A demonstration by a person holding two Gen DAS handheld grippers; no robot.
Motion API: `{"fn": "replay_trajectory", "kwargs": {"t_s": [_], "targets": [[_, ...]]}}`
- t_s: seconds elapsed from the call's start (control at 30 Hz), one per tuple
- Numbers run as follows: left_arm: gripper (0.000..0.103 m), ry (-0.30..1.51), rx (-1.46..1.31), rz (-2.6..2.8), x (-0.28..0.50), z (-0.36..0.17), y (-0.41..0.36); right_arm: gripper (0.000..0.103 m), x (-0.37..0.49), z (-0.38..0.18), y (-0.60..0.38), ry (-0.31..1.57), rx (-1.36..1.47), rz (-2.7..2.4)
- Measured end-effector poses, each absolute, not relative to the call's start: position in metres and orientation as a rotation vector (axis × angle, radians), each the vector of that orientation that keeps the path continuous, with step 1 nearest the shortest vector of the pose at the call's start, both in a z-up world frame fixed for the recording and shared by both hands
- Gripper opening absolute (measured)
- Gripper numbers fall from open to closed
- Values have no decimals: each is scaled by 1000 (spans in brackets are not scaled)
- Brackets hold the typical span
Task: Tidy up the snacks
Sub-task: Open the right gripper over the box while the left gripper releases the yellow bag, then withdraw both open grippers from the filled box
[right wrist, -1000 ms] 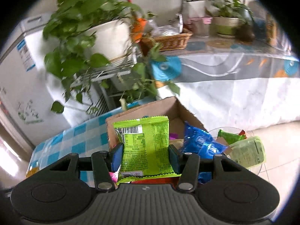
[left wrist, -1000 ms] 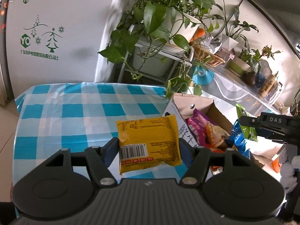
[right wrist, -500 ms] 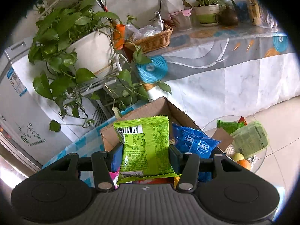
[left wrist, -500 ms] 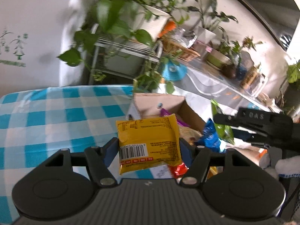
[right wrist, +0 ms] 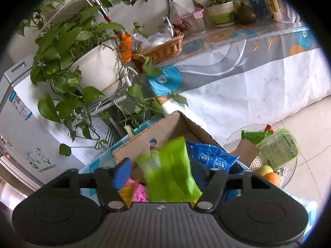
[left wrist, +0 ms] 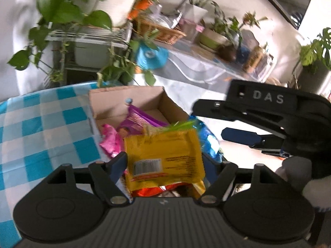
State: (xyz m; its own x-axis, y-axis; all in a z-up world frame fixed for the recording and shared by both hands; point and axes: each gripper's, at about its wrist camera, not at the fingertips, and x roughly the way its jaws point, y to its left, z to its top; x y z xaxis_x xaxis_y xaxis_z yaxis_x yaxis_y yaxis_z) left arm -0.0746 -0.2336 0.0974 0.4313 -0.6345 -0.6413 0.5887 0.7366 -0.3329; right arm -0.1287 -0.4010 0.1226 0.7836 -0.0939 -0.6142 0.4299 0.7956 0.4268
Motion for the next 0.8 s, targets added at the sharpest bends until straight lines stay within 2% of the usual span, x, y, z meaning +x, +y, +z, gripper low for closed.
{"fn": "replay_trajectory", "kwargs": {"t_s": [0.03, 0.1, 0.5, 0.8], "targets": [[86, 827, -51, -752, -76, 98, -235, 79, -129, 122, -400, 618, 581, -305], [94, 824, -17, -722, -80, 99, -238, 91, -129, 123, -399, 631, 568, -313], [99, 931, 87, -527, -81, 104, -226, 99, -129, 118, -399, 712, 483, -415], [100, 921, 118, -393, -78, 113, -217, 103, -131, 112, -395, 787, 370, -475]]}}
